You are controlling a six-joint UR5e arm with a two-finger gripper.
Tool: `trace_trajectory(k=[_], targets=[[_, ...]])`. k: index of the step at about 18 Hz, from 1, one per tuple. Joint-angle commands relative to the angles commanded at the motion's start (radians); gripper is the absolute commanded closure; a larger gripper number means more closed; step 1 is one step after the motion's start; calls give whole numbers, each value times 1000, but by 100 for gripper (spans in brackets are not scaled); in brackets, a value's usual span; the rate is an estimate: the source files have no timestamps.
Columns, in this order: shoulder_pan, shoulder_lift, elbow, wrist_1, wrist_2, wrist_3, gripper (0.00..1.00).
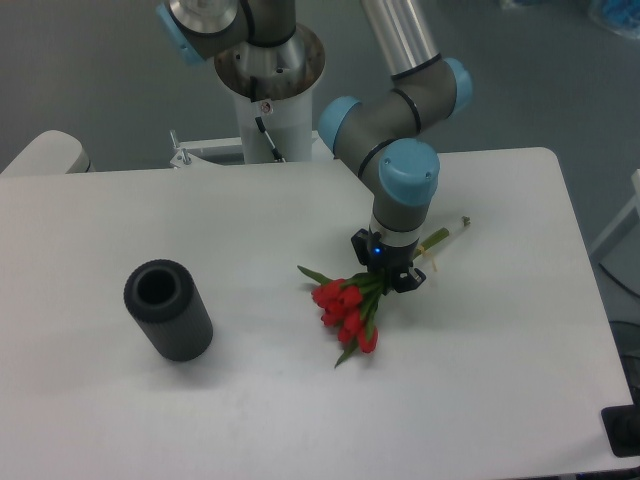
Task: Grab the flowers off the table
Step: 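Close the gripper around the tulip stems, then lift the gripped tulip bouquet up off the table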
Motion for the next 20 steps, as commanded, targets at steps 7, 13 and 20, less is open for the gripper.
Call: trace_trajectory(k=[7, 13, 20], targets=[[-9, 34, 87, -12, -132, -3, 69], [15, 66, 141, -37, -256, -18, 69], [26, 132, 147, -81, -365, -92, 69]])
